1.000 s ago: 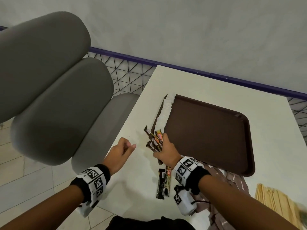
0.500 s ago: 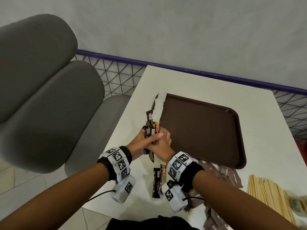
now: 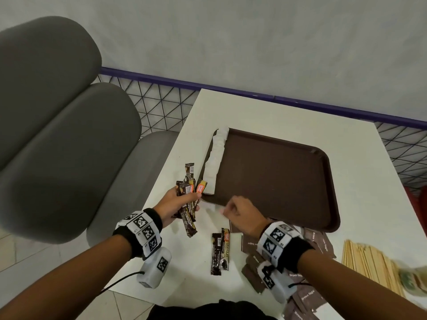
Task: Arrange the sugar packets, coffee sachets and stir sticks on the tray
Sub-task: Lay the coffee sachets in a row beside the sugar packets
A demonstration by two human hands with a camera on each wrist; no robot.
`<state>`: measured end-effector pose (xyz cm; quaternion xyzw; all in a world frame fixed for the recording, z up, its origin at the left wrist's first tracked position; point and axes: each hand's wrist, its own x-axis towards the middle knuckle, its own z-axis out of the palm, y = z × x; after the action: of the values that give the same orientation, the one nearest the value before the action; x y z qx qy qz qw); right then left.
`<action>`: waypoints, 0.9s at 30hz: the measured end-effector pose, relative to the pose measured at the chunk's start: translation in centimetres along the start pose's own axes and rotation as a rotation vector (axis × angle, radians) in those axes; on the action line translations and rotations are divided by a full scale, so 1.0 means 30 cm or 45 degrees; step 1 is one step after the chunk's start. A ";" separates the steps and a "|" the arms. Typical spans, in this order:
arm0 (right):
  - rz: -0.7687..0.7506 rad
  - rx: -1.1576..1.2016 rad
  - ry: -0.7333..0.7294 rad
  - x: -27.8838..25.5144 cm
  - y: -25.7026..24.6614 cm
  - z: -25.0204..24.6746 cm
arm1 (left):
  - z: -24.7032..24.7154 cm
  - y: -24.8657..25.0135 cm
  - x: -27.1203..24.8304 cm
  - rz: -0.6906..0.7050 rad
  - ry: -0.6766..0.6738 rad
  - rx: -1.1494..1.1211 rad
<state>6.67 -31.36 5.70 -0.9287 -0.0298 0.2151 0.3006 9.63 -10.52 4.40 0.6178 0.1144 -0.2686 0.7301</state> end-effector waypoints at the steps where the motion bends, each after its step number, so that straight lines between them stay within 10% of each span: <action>1: 0.006 -0.162 -0.113 -0.020 -0.008 0.010 | -0.007 -0.004 0.004 0.000 0.028 0.001; 4: -0.020 -0.607 -0.326 -0.073 -0.038 0.066 | -0.013 -0.011 0.011 0.023 0.087 -0.048; 13: 0.049 -0.435 -0.282 0.005 -0.055 0.138 | -0.033 -0.007 -0.005 0.014 0.088 -0.094; 27: -0.050 0.694 0.147 0.079 -0.071 0.024 | 0.044 0.005 -0.009 0.098 -0.052 -0.041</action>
<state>8.68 -28.80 5.49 -0.8235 0.0283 0.1562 0.5446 9.27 -11.73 4.93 0.6043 0.0800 -0.2511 0.7519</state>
